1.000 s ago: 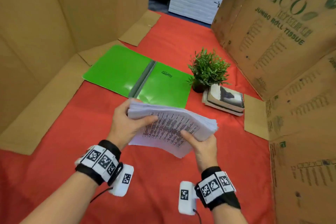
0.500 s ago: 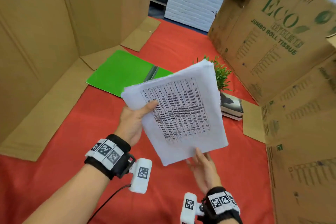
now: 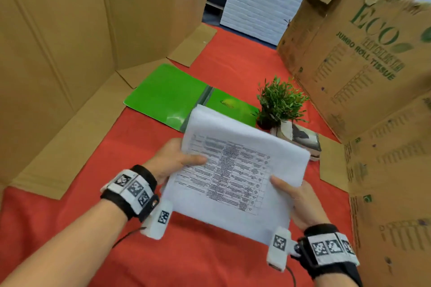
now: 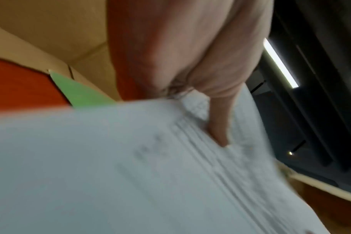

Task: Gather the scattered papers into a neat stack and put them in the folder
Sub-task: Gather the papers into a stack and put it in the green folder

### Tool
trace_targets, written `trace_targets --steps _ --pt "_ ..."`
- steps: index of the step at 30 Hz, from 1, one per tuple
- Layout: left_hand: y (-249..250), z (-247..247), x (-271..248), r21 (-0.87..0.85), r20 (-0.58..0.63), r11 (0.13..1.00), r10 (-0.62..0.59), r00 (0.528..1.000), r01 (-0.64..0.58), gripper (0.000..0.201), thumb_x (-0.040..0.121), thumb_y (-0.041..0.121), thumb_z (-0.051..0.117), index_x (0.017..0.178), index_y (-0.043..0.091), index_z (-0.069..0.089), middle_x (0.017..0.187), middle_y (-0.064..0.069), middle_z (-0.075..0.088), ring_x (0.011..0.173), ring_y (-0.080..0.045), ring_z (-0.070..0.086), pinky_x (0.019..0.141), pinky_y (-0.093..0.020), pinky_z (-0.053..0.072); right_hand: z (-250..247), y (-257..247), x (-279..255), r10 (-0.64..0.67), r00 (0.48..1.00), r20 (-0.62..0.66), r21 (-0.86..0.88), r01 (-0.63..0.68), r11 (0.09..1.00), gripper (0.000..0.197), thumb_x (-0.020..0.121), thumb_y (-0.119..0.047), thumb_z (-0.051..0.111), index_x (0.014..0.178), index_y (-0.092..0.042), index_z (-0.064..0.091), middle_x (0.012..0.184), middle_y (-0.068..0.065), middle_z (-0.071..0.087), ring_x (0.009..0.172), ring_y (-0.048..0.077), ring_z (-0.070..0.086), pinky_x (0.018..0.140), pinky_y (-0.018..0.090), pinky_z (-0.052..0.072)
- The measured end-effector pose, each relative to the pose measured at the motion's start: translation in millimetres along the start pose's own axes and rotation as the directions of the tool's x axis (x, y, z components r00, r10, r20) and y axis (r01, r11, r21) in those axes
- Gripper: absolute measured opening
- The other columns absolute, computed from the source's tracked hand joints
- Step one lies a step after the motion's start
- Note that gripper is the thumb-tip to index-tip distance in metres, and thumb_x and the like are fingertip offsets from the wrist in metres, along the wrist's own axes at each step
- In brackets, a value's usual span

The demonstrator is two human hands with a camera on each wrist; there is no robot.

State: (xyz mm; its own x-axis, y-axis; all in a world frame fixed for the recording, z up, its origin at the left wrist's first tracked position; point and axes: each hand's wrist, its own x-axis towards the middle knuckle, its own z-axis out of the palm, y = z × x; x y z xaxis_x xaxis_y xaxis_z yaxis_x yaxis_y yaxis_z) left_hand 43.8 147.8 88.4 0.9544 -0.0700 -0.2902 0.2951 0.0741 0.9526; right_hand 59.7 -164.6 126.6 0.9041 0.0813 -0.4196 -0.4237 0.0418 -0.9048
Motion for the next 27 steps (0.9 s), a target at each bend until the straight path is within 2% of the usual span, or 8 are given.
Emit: trace_targets --steps 3,5,8,11,13,18,20,27 --pt "-20.6 30.0 9.1 0.370 -0.284 0.928 0.075 0.956 0.037 0.025 0.075 0.018 0.081 0.098 0.011 0.072 0.092 -0.004 0.076 0.085 -0.026 0.073 0.079 -0.045 0.059 12.0 19.4 13.0 -0.129 0.954 -0.269 -0.433 0.000 0.902 0.026 0.073 -0.025 0.077 0.091 -0.007 0.074 0.097 0.015 0.078 0.087 0.032 0.074 0.084 0.054 0.058" --pt "-20.3 46.9 9.0 0.467 -0.417 0.882 0.156 0.896 0.064 0.022 0.078 0.019 0.078 0.099 0.015 0.071 0.090 -0.006 0.075 0.084 -0.026 0.071 0.075 -0.041 0.058 26.2 24.5 11.4 -0.284 0.911 -0.297 -0.595 0.056 0.801 0.031 0.072 -0.036 0.076 0.092 -0.013 0.075 0.095 0.007 0.078 0.089 0.029 0.073 0.083 0.051 0.057" --pt "-4.1 49.4 9.1 0.318 -0.544 0.943 0.266 0.796 -0.097 0.029 0.079 0.014 0.077 0.107 0.014 0.071 0.096 -0.002 0.077 0.089 -0.021 0.072 0.079 -0.036 0.058 38.4 17.9 -0.2 -0.447 0.846 -0.289 -0.505 0.262 0.822 0.006 0.082 -0.020 0.078 0.085 -0.020 0.072 0.083 -0.007 0.077 0.080 0.014 0.072 0.076 0.040 0.058" --pt "22.9 46.8 1.6 0.057 -0.531 0.911 0.373 0.761 -0.407 0.028 0.077 0.004 0.079 0.102 0.015 0.072 0.088 0.015 0.076 0.085 -0.002 0.072 0.078 -0.022 0.056 45.3 1.7 -14.9 -0.582 0.765 -0.275 -0.289 0.512 0.809 0.029 0.086 -0.002 0.072 0.092 -0.029 0.068 0.083 -0.028 0.074 0.081 -0.008 0.067 0.076 0.015 0.052" --pt "29.0 47.8 -1.4 0.000 -0.507 0.860 0.439 0.741 -0.510 0.034 0.072 -0.003 0.080 0.090 0.023 0.071 0.077 0.024 0.074 0.075 0.007 0.066 0.073 -0.015 0.053 41.6 6.2 -10.6 -0.584 0.750 -0.311 -0.210 0.545 0.812 0.039 0.085 0.004 0.070 0.099 -0.032 0.064 0.086 -0.033 0.072 0.086 -0.015 0.065 0.078 0.007 0.048" --pt "-25.4 35.1 6.0 -0.004 -0.452 0.955 0.262 0.853 -0.296 0.035 0.063 -0.001 0.087 0.086 0.021 0.072 0.071 0.018 0.074 0.068 0.003 0.065 0.073 -0.028 0.056 26.4 50.4 10.6 -0.407 0.865 -0.292 -0.308 0.318 0.897 0.046 0.076 0.011 0.076 0.110 -0.016 0.060 0.105 0.006 0.072 0.084 -0.007 0.068 0.084 0.017 0.055" --pt "-49.8 25.0 7.4 -0.032 -0.438 0.982 0.155 0.885 -0.188 0.035 0.063 0.000 0.087 0.088 0.020 0.073 0.074 0.014 0.075 0.072 -0.001 0.070 0.080 -0.034 0.057 24.2 56.5 13.4 -0.375 0.898 -0.229 -0.389 0.269 0.881 0.050 0.078 0.006 0.076 0.111 -0.022 0.051 0.108 0.004 0.066 0.089 -0.003 0.067 0.082 0.022 0.053" --pt "-63.6 28.8 7.7 -0.137 -0.411 0.969 0.134 0.902 -0.207 0.044 0.064 -0.002 0.086 0.105 0.009 0.073 0.099 -0.003 0.077 0.090 -0.016 0.074 0.083 -0.029 0.058 27.6 24.5 14.0 -0.631 0.776 -0.015 -0.738 0.417 0.530 0.055 0.089 -0.014 0.069 0.138 -0.019 0.047 0.100 -0.005 0.064 0.089 0.006 0.060 0.082 0.019 0.042"
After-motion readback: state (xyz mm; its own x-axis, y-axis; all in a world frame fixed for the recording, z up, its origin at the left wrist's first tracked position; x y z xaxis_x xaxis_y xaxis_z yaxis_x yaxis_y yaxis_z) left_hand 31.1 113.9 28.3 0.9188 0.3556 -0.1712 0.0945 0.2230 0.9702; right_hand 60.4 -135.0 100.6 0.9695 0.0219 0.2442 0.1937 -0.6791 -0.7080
